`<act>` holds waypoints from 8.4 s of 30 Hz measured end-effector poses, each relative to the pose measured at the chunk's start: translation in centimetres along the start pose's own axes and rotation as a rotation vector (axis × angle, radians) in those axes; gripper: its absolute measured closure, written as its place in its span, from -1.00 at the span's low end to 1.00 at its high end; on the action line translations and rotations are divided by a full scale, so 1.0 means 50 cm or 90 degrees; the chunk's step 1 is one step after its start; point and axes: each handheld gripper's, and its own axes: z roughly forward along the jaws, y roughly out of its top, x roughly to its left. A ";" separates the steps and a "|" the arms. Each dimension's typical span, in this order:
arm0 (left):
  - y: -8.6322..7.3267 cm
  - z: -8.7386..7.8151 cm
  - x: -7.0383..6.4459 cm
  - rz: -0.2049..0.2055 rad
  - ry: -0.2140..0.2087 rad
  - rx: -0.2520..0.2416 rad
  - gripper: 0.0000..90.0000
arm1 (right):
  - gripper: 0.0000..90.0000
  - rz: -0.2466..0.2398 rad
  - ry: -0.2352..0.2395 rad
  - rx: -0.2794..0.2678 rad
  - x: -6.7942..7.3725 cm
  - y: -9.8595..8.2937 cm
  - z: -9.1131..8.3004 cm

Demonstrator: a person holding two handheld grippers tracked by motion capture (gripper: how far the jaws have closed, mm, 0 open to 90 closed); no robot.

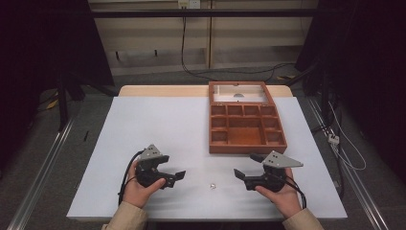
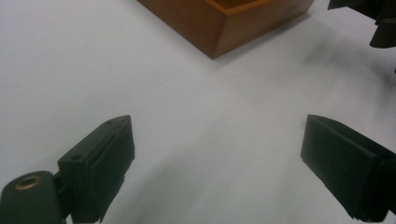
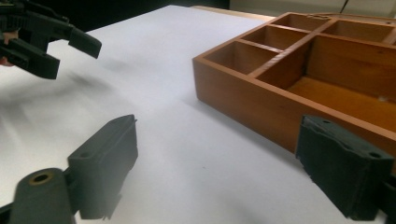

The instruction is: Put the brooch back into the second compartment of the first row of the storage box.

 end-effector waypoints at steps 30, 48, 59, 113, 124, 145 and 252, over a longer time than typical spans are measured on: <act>-0.028 -0.065 0.064 -0.002 0.038 -0.017 -0.86 | 0.41 -0.013 0.174 0.138 0.089 0.001 0.089; -0.032 -0.060 0.065 0.013 0.039 0.005 -0.87 | 0.64 -0.056 0.179 0.214 0.103 -0.003 0.124; -0.034 -0.058 0.068 0.014 0.038 0.007 -0.87 | 0.83 -0.090 0.177 0.220 0.103 -0.001 0.126; -0.038 -0.070 0.066 0.015 0.033 0.002 -0.87 | 0.83 -0.002 0.167 0.166 -0.006 0.087 0.074; -0.038 -0.070 0.066 0.013 0.033 -0.002 -0.87 | 0.83 -0.004 0.160 0.164 -0.026 0.123 0.078; -0.038 -0.069 0.066 0.012 0.031 -0.004 -0.87 | 0.83 0.003 0.136 0.149 -0.076 0.166 0.095; -0.035 -0.068 0.065 0.017 0.017 -0.001 -0.86 | 0.83 0.051 0.017 0.157 -0.231 0.225 0.195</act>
